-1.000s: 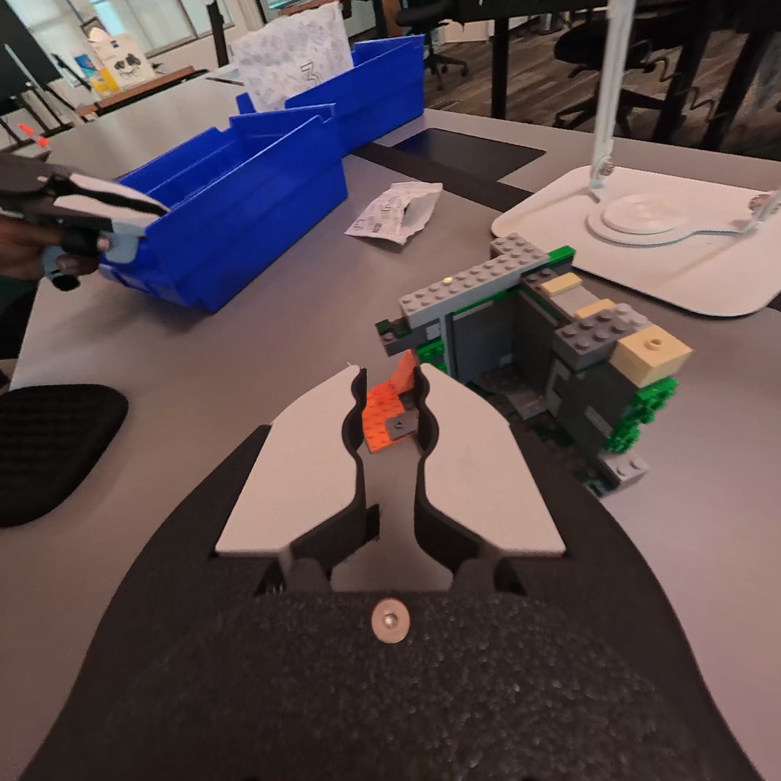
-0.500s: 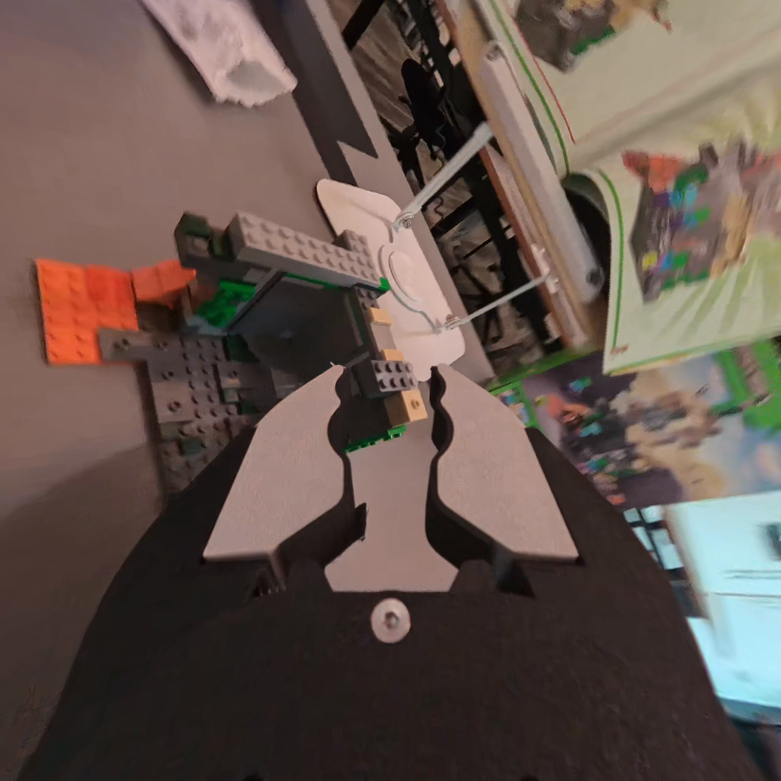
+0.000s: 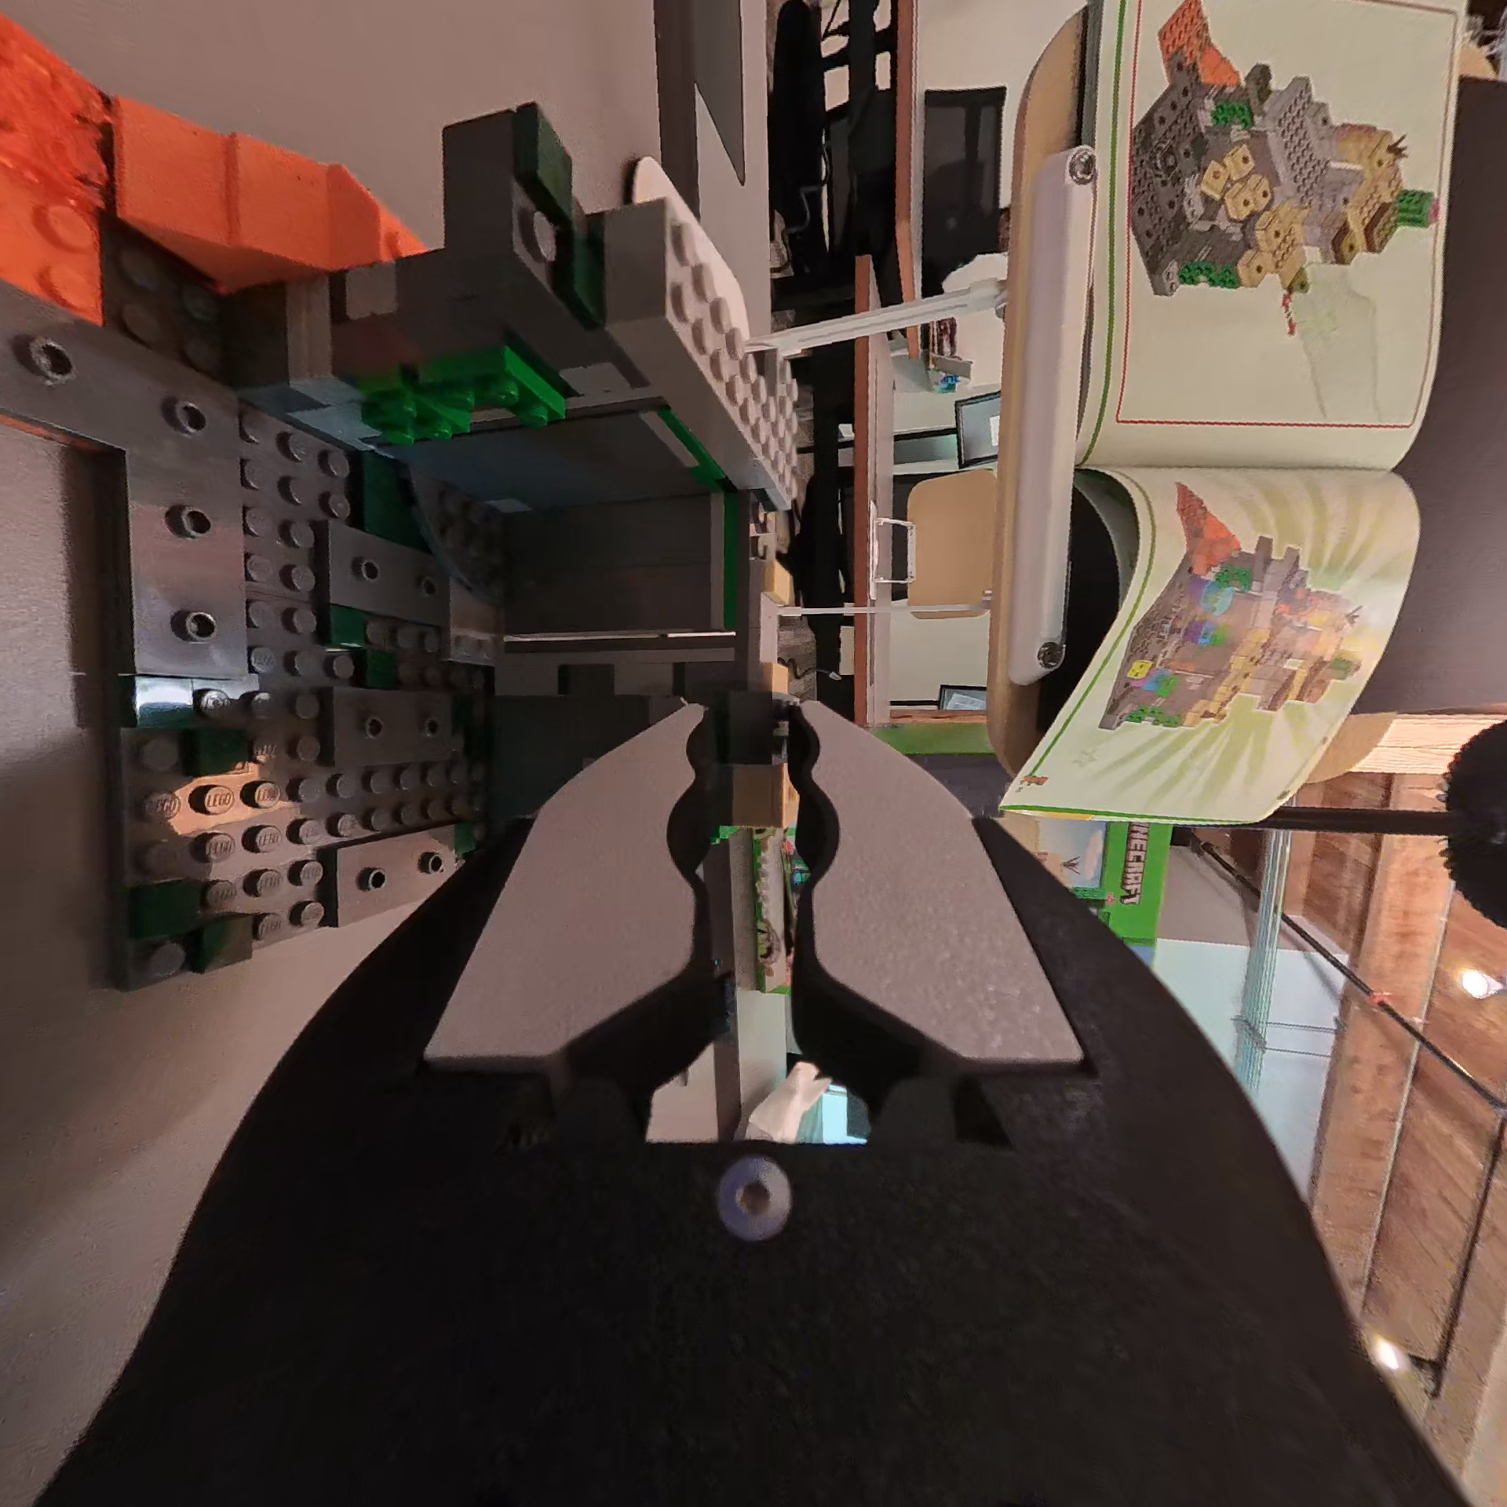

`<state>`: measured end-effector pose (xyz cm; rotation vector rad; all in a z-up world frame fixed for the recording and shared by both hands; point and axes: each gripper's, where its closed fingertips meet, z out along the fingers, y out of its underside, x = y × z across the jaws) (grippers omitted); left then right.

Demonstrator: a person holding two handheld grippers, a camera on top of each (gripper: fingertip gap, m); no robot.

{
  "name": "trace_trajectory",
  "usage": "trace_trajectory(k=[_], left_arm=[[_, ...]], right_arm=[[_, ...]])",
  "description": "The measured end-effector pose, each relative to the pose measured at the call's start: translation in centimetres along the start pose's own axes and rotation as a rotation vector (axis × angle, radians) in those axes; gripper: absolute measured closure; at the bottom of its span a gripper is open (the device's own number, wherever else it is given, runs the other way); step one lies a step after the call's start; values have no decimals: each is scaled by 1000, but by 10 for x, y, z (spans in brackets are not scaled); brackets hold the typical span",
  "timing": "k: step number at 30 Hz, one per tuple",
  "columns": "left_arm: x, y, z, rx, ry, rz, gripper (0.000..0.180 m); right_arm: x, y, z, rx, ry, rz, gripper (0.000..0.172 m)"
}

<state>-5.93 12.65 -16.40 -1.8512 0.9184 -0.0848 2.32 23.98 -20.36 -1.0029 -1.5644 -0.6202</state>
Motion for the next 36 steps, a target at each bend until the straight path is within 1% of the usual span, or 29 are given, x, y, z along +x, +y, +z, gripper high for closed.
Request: trace_trajectory(k=[2, 5, 7, 8, 9, 12, 15, 17, 20, 22, 25, 26, 28, 30, 36], left_arm=[[2, -3, 28, -46, 18, 24, 138], [2, 5, 65, -146, 47, -25, 132], [-1, 10, 83, -181, 50, -80, 134], [-2, 13, 89, -196, 56, -110, 140], [-3, 15, 94, -208, 60, -137, 146], [-9, 17, 98, -208, 32, -168, 152], [-11, 19, 96, -214, 23, -185, 154], [-11, 20, 95, -218, 20, -180, 154], [-12, 22, 94, -228, 19, -176, 155], [-12, 22, 93, -231, 24, -181, 156], [-12, 22, 93, -229, 27, -192, 156], [-12, 22, 93, -230, 25, -191, 156], [-12, 22, 94, -228, 24, -195, 157], [-12, 21, 94, -217, 24, -203, 157], [-10, 19, 89, -181, 1, -178, 156]], right_arm=[[0, 0, 0, 4, 0, 6, 156], [0, 0, -1, 13, -12, 29, 156], [0, 0, -2, 13, -8, 23, 156], [0, -1, -2, 14, -5, 23, 157], [0, -1, -2, 16, -3, 22, 157], [-1, -3, -5, 20, 5, 20, 157], [-1, -6, -7, 34, -25, 76, 157], [1, -8, -9, 59, -71, 178, 157], [7, -11, -14, 129, -229, 450, 157], [12, -12, -16, 169, -338, 663, 157], [23, -18, -23, 256, -585, 1091, 157], [27, -18, -24, 271, -641, 1185, 158], [34, -17, -26, 294, -664, 1267, 157], [35, -23, -31, 311, -671, 1266, 158], [40, -51, -50, 416, -616, 1294, 157]])
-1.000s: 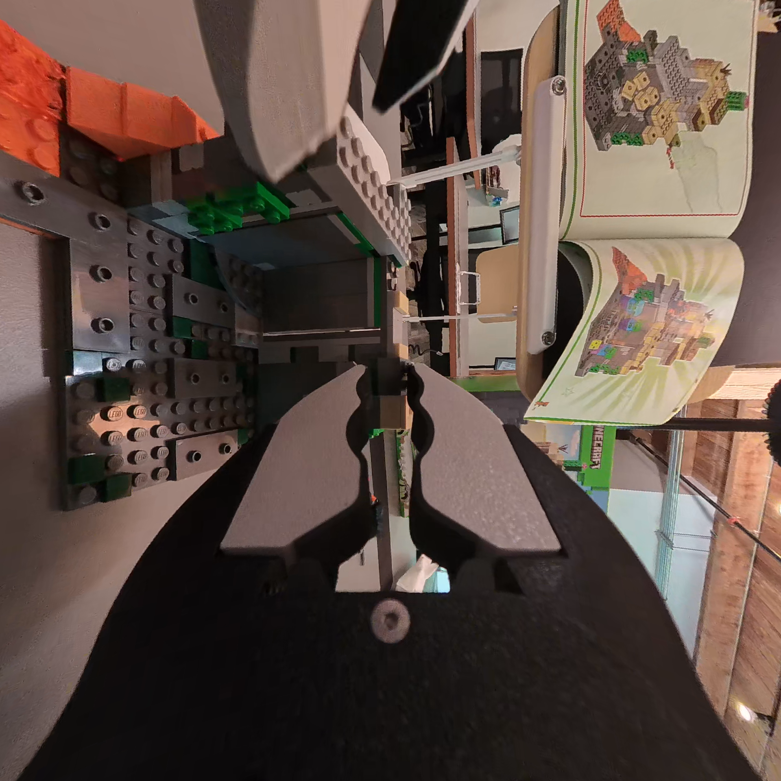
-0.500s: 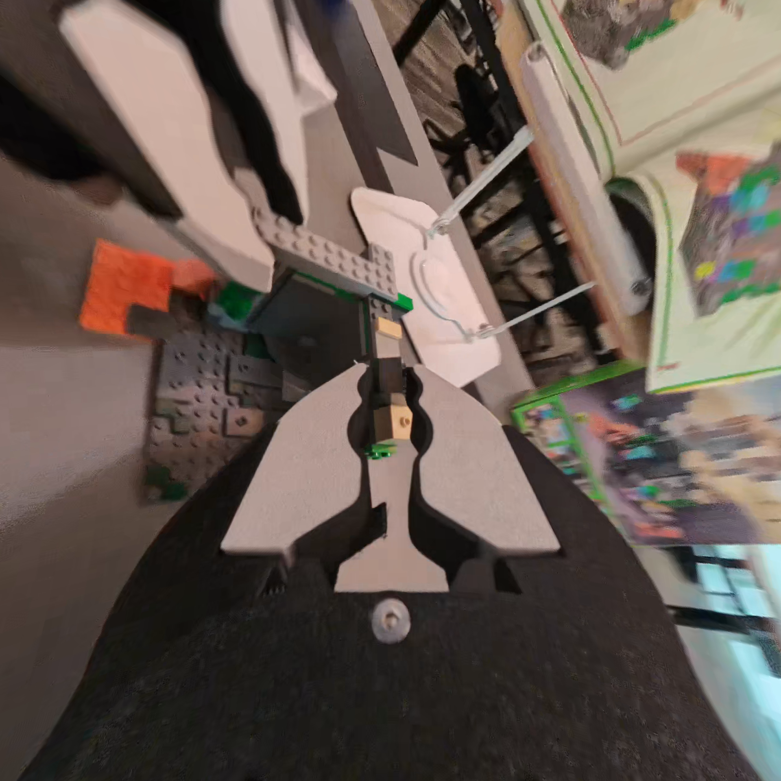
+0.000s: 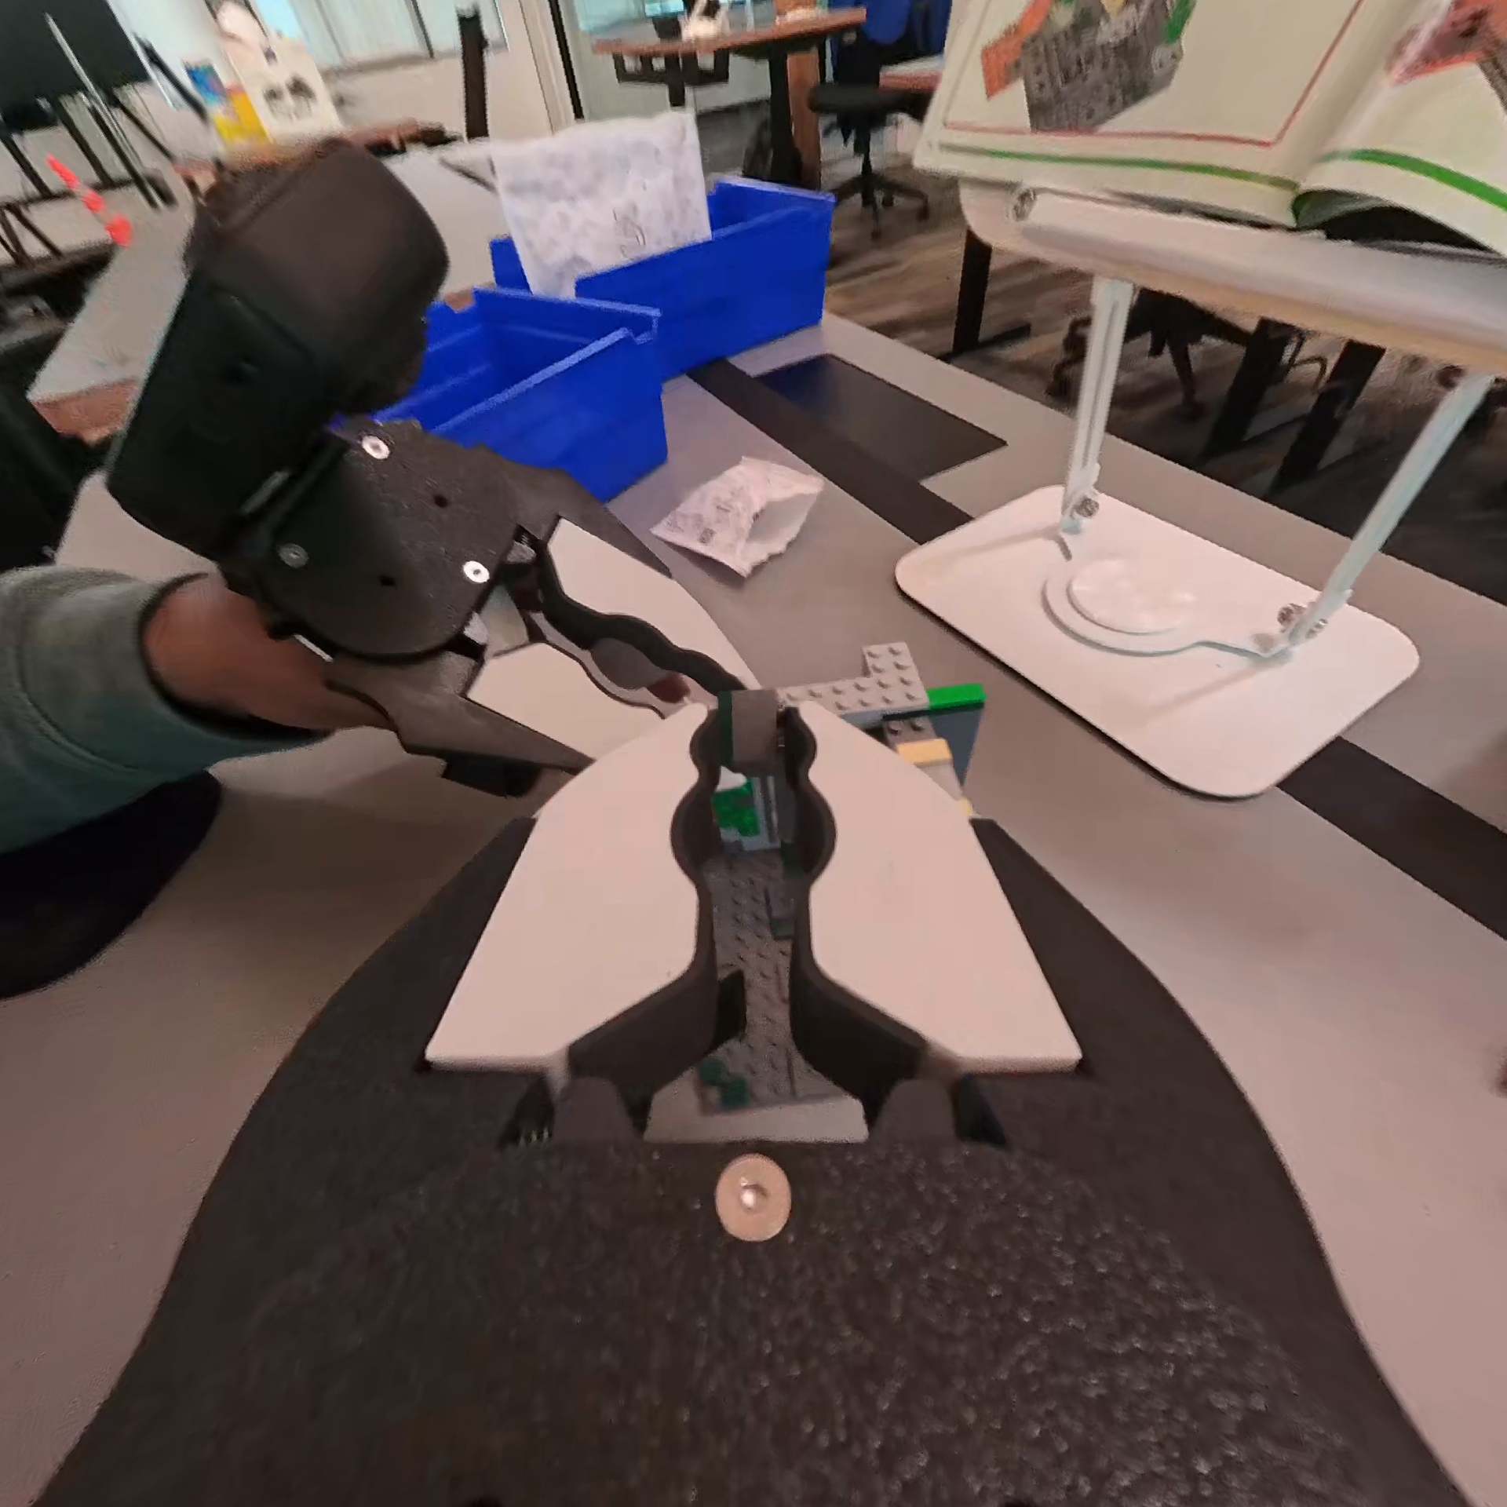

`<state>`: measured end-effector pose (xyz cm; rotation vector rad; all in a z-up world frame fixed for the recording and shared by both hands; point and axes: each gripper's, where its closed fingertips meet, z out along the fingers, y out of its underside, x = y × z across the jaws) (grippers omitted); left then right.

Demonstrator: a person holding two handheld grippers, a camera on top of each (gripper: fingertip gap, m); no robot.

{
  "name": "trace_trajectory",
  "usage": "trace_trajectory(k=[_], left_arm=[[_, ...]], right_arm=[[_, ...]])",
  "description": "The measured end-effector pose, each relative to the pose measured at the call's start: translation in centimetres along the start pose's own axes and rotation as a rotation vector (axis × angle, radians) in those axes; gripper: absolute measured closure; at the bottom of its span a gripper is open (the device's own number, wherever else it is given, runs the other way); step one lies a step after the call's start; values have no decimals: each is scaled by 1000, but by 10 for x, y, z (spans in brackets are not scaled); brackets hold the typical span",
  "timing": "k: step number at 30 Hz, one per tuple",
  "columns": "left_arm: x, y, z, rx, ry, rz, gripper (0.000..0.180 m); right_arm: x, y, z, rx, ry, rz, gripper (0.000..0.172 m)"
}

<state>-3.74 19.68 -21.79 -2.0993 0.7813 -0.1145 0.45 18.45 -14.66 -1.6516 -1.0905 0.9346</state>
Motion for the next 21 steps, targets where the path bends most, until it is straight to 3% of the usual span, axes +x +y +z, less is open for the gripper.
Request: trace_trajectory(k=[6, 13, 18, 21], left_arm=[[7, -11, -26, 76, -27, 73, 152], [35, -22, -73, 258, -57, 277, 150], [54, -28, -102, 409, -104, 394, 154], [58, -22, -102, 403, -153, 473, 157]], right_arm=[[-33, -14, -2, 144, -25, 68, 157], [-74, -15, -6, 239, -162, 305, 157], [-86, 2, -1, 202, -169, 389, 157], [-89, 8, 1, 179, -173, 426, 157]])
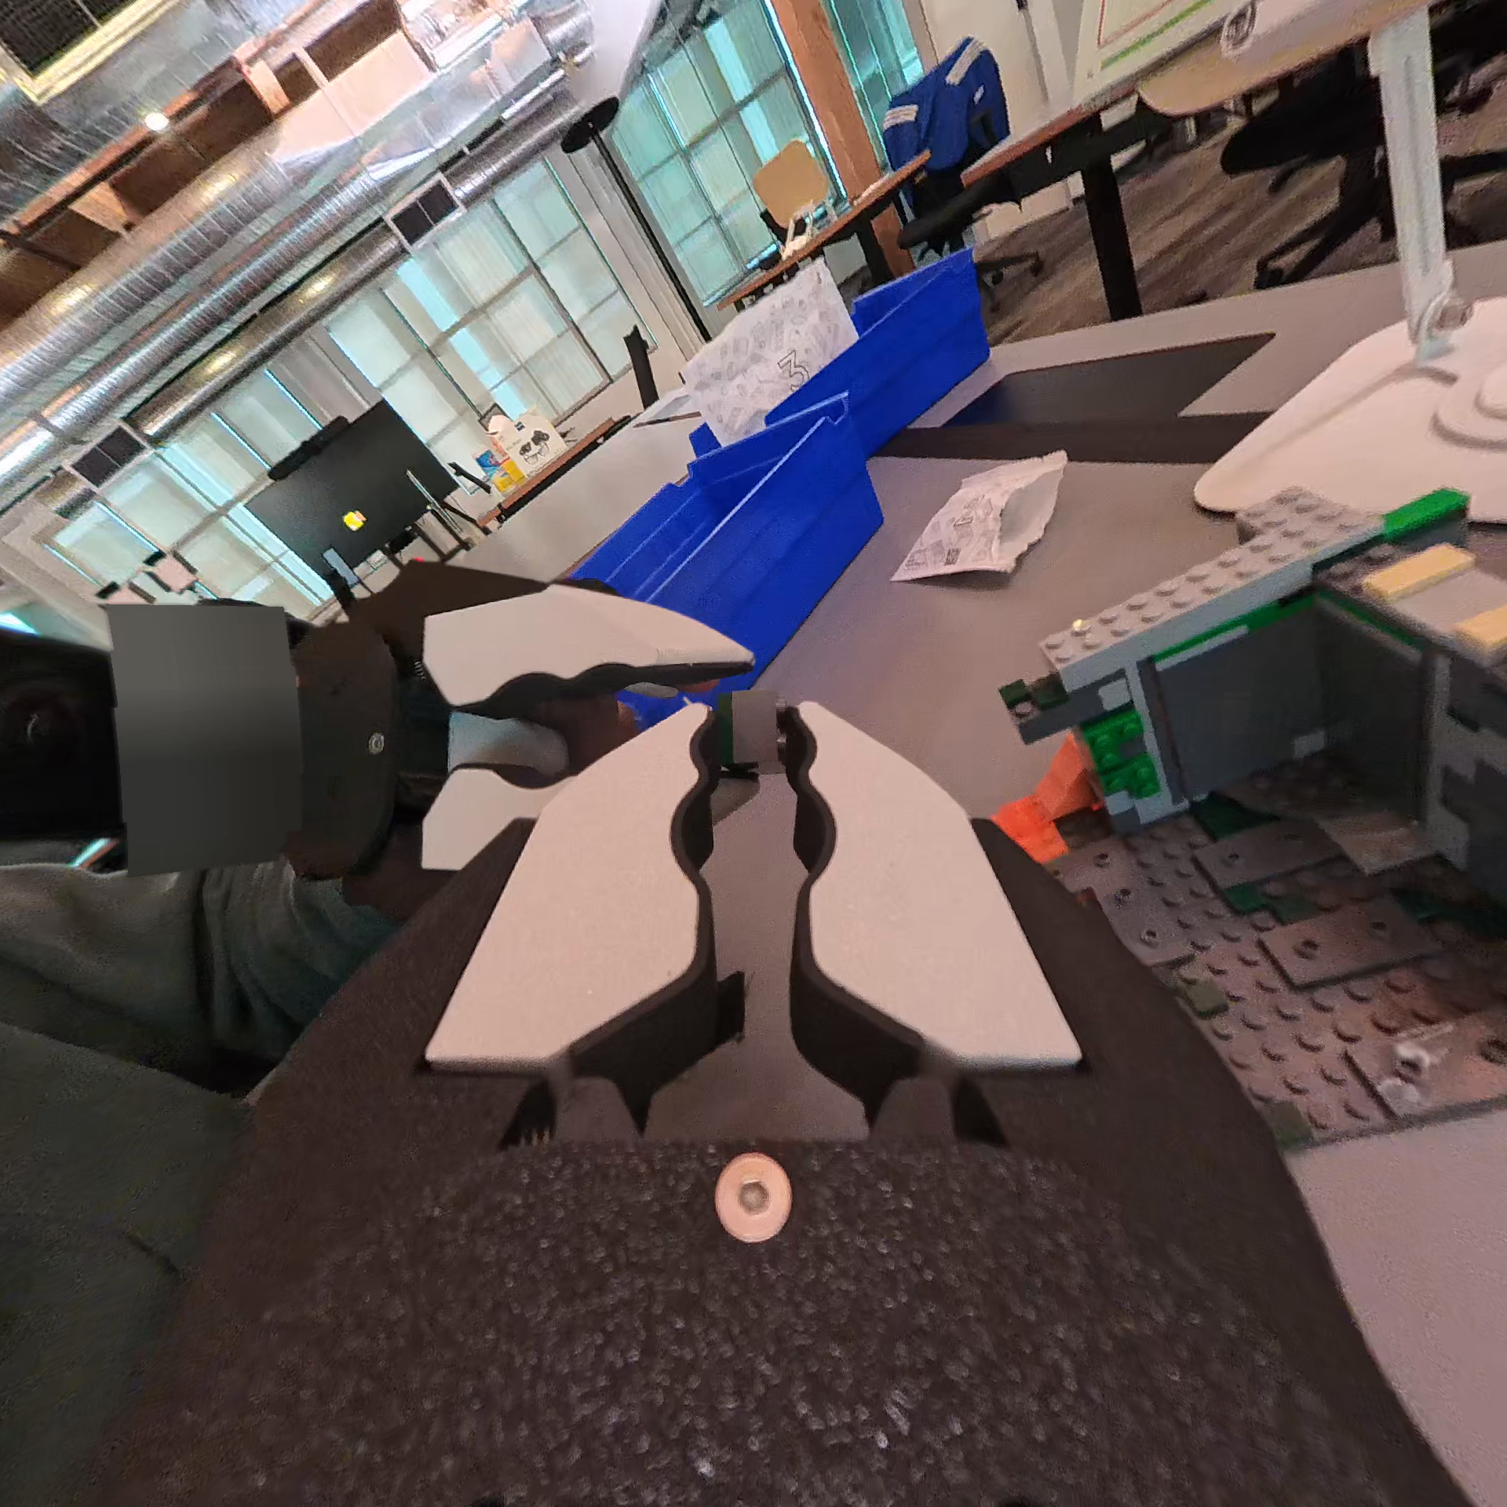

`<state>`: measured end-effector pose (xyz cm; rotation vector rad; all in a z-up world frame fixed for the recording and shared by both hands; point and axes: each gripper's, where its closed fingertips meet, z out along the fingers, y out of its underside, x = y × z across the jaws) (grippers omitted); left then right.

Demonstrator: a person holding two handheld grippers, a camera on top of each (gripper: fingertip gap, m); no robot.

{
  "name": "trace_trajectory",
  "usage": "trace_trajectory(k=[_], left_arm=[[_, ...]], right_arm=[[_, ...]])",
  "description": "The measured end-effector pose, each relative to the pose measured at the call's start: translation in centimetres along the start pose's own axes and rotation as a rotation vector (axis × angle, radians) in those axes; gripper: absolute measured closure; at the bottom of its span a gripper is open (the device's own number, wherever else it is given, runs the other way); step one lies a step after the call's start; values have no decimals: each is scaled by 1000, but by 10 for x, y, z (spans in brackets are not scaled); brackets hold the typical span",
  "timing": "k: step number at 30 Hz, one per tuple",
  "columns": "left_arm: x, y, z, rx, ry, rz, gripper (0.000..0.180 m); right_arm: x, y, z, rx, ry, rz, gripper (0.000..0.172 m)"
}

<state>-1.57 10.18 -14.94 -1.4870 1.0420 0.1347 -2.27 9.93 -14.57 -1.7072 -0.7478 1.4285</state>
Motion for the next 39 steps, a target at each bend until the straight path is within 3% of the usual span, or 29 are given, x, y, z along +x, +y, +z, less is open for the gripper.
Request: trace_trajectory(k=[7, 12, 14, 20, 23, 32, 39], left_arm=[[12, 6, 2, -2, 19, -17, 164], [16, -8, -7, 153, 179, -279, 164], [16, -16, -15, 239, 265, -403, 165], [9, -38, -38, 459, 488, -690, 164], [15, -44, -45, 509, 577, -714, 165], [27, -43, -56, 536, 723, -702, 165], [32, -36, -56, 501, 763, -683, 165]], right_arm=[[6, 11, -1, -31, -1, 115, 157], [-9, -4, -12, 60, -213, 218, 152], [-18, -12, -19, 74, -296, 160, 151], [-45, -5, -28, 30, -354, -277, 144], [-52, 4, -26, 7, -333, -412, 144], [-63, 15, -29, -40, -413, -421, 156], [-60, 24, -26, -98, -413, -413, 156]])
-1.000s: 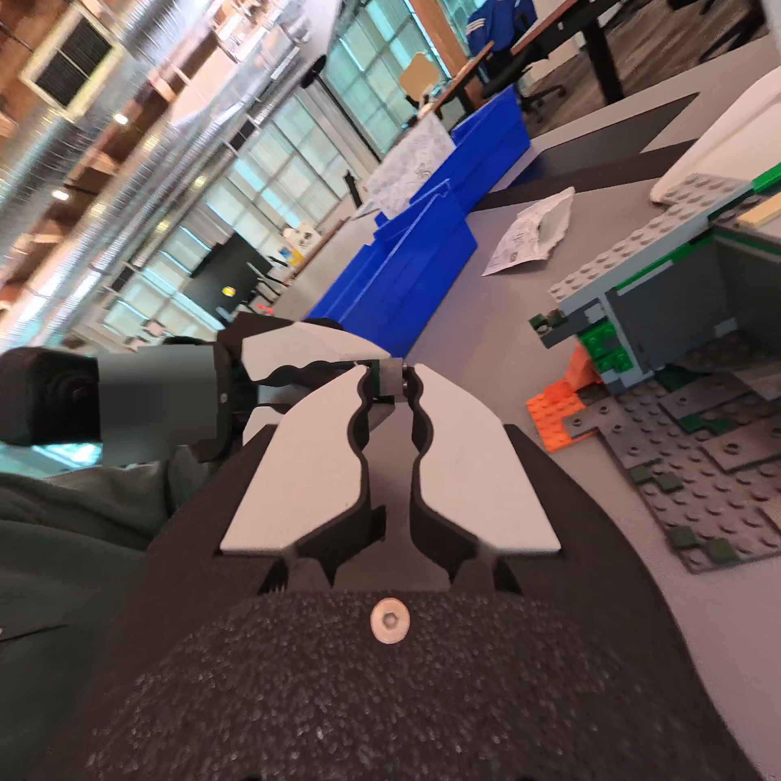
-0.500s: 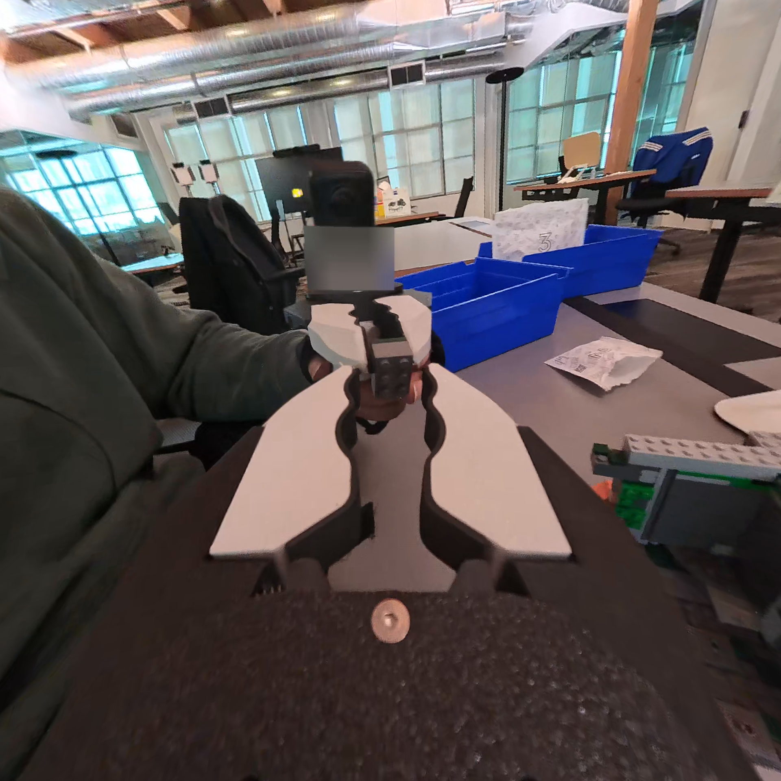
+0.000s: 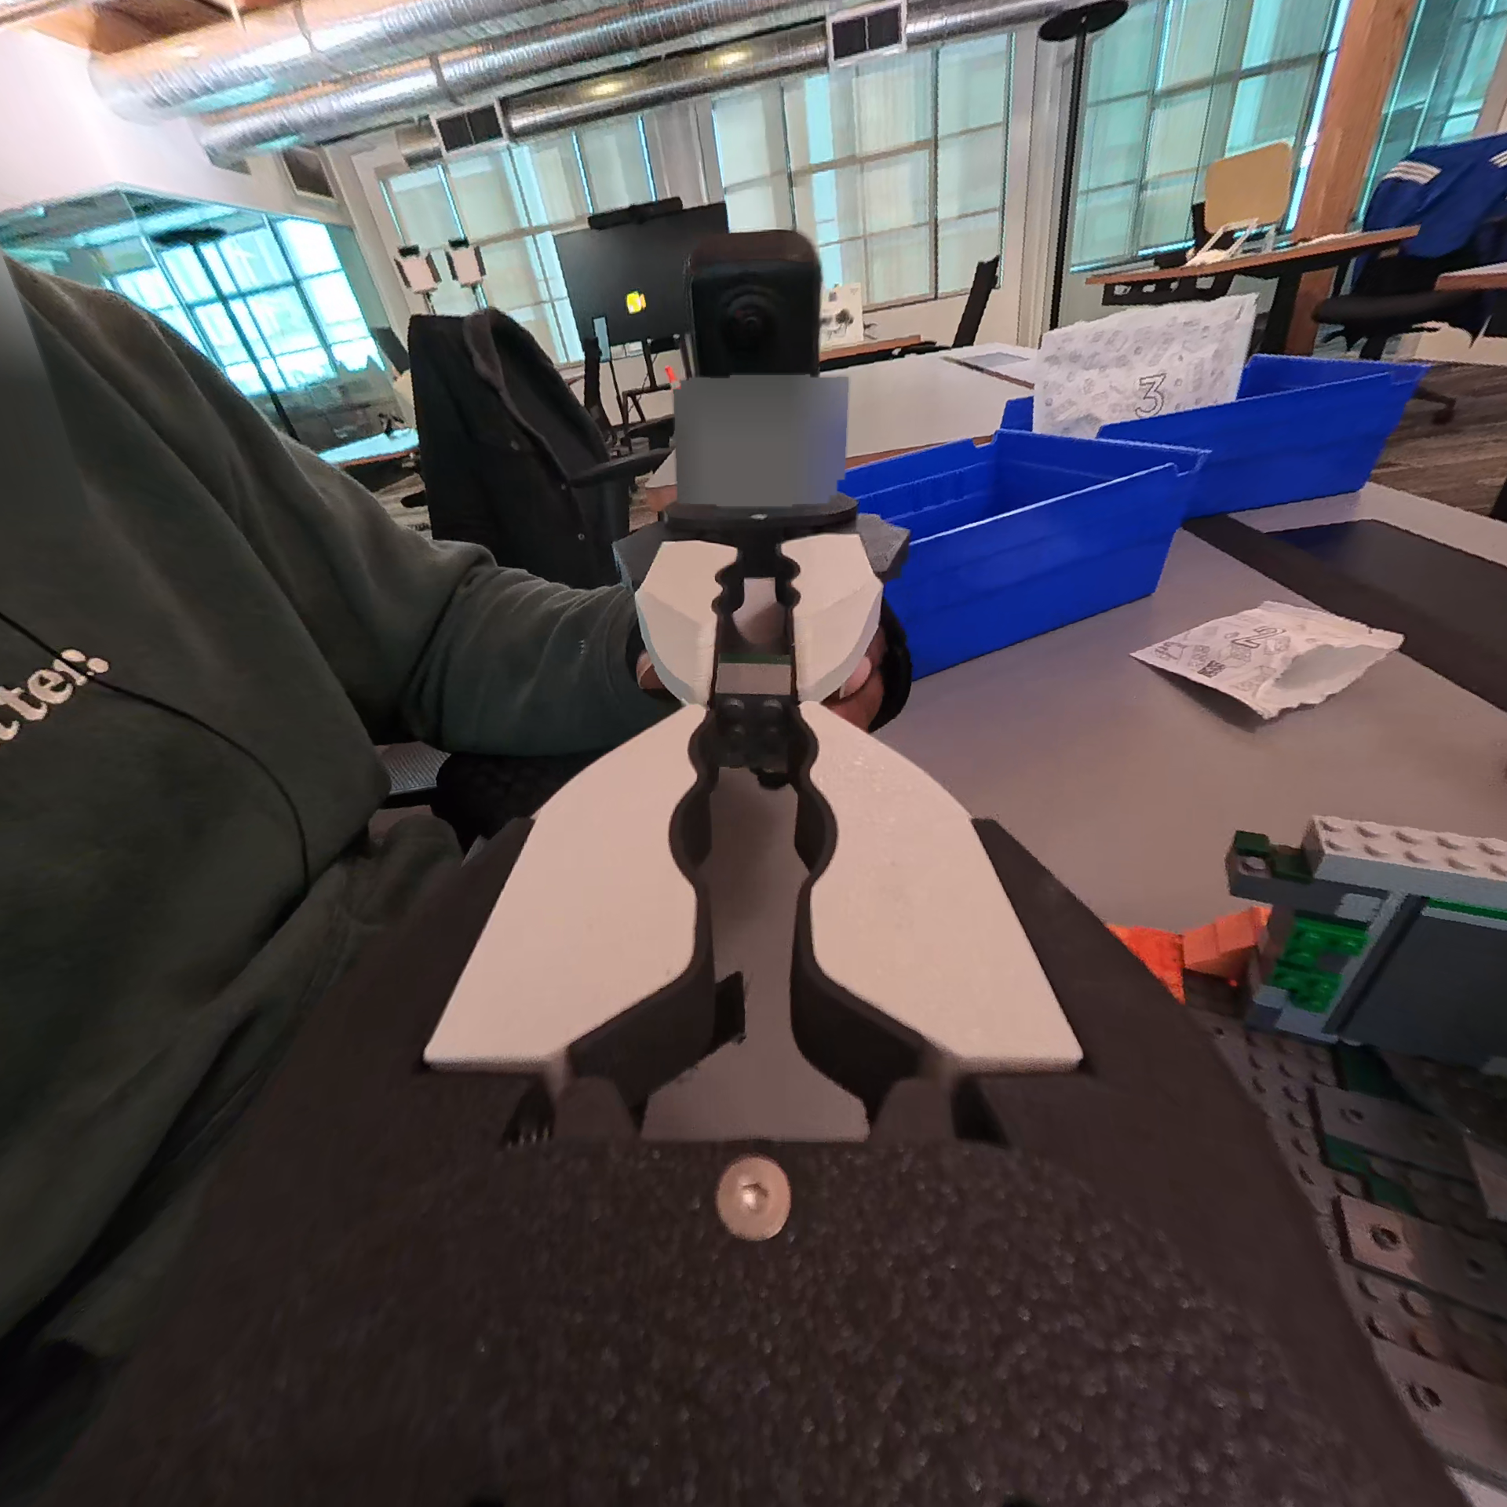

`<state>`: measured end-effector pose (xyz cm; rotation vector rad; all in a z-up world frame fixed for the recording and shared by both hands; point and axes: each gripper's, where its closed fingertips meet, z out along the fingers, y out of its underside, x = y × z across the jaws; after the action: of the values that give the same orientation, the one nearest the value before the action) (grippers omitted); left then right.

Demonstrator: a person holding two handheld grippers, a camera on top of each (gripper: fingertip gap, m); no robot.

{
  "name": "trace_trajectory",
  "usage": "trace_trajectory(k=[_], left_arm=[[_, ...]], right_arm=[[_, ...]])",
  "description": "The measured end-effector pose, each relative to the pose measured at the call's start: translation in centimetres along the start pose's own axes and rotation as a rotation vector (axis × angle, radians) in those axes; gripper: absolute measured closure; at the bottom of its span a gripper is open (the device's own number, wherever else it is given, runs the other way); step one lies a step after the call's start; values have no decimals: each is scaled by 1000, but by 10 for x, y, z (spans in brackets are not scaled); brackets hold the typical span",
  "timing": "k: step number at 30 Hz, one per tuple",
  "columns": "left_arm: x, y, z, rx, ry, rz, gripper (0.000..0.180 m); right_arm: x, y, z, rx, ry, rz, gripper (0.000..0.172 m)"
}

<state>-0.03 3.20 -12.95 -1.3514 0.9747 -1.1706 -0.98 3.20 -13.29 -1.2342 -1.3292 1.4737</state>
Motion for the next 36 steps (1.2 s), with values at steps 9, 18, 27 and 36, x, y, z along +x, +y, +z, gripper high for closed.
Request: trace_trajectory(k=[9, 18, 27, 36], left_arm=[[3, 13, -4, -88, 45, -10, 164], [2, 16, -5, -78, 61, -38, 158], [4, 18, -4, -98, 68, -22, 164], [5, 9, -4, -41, 69, -39, 164]], right_arm=[[-4, 12, 3, -58, -7, -30, 156], [0, 23, 5, -136, 10, -22, 156], [-4, 24, 8, -129, -6, -33, 156], [-3, 23, 18, -139, 78, -116, 155]])
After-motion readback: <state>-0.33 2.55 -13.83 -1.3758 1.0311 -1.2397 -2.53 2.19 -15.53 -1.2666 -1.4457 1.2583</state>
